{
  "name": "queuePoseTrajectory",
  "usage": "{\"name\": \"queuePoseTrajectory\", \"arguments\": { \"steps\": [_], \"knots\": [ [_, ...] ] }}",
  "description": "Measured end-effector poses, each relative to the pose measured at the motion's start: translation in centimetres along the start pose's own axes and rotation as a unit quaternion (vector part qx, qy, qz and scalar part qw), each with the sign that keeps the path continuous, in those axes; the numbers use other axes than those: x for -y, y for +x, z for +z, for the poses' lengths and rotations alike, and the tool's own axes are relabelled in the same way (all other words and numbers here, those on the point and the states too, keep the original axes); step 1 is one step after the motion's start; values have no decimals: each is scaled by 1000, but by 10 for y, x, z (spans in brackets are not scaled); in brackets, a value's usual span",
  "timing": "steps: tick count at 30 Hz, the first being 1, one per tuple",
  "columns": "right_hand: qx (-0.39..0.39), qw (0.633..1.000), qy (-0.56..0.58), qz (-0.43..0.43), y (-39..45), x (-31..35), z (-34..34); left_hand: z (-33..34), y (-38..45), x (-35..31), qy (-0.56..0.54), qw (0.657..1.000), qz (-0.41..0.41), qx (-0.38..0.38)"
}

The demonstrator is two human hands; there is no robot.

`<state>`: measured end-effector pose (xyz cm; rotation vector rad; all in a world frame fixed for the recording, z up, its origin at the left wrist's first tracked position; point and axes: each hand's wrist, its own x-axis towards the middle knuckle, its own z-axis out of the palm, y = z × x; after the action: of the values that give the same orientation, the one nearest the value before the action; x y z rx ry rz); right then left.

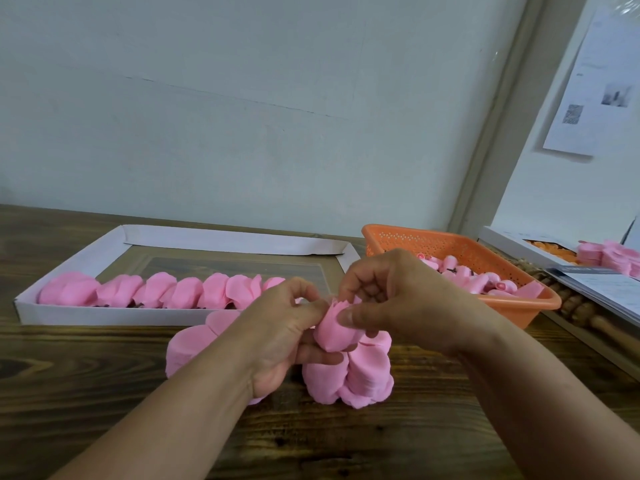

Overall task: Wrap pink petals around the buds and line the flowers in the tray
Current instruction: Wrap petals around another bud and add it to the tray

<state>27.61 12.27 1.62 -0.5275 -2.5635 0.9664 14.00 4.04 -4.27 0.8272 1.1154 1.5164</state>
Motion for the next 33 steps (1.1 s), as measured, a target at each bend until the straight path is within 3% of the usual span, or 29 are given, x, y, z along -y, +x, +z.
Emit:
{"name": "queuePoseTrajectory", "arguments": {
  "steps": [4,12,18,33],
  "knots": [
    [-20,1000,2,12,3,-6,1,3,3,4,-3,1000,13,-24],
    [-56,995,58,59,3,-13,-2,-2,3,0,-23,999,9,35],
    [-86,991,67,71,5,-11,1,-2,2,0,-20,999,14,37],
    [-103,992,16,64,12,-4,6,2,5,7,10,996,78,-49]
  ]
}}
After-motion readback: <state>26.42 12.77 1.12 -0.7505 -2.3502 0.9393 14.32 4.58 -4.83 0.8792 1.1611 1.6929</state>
